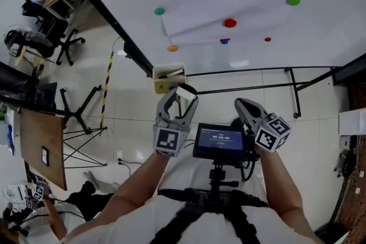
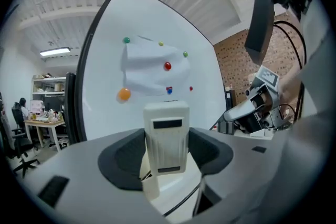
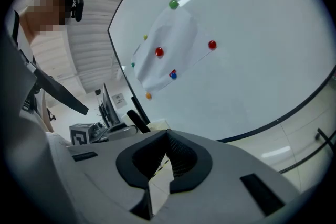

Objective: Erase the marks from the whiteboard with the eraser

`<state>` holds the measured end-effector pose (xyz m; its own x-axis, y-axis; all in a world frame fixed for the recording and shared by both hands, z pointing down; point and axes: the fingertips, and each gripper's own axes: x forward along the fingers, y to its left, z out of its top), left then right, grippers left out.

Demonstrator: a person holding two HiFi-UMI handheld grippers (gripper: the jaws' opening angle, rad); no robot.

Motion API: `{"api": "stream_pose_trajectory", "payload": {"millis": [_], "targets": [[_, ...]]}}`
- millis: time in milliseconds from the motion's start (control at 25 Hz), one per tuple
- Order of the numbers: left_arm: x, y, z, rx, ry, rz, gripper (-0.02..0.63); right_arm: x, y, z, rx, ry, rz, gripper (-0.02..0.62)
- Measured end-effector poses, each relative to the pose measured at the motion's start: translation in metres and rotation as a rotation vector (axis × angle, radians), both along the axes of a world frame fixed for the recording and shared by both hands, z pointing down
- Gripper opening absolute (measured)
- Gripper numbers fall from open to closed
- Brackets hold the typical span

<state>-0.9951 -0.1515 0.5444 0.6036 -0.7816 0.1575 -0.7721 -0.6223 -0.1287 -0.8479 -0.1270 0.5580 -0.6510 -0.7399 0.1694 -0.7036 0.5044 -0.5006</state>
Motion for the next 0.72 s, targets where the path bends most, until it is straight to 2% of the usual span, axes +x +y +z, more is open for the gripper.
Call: {"api": "stream_pose_trajectory", "payload": {"millis": [200, 360, 560, 720], "targets": [[0.086, 0.0, 0.008, -0.016, -0.009, 0.125, 0.261, 0.072, 0.001, 0.006, 0.011, -0.019, 0.081, 0.015], [0.121, 0.01, 0.008, -0.051, -0.006, 0.205, 0.262, 0.101, 0.012, -0.002, 0.02, -0.025, 0.148, 0.015], [0.189, 0.029, 0.015, -0.079, -0.015, 0.319, 0.262, 0.167, 0.044, -0.005, 0.023, -0.025, 0.253, 0.015], [0.257, 0.052, 0.011, -0.111, 0.0, 0.424, 0.262, 0.233, 0.085, 0.005, -0.016, -0.021, 0.36, 0.015]]}}
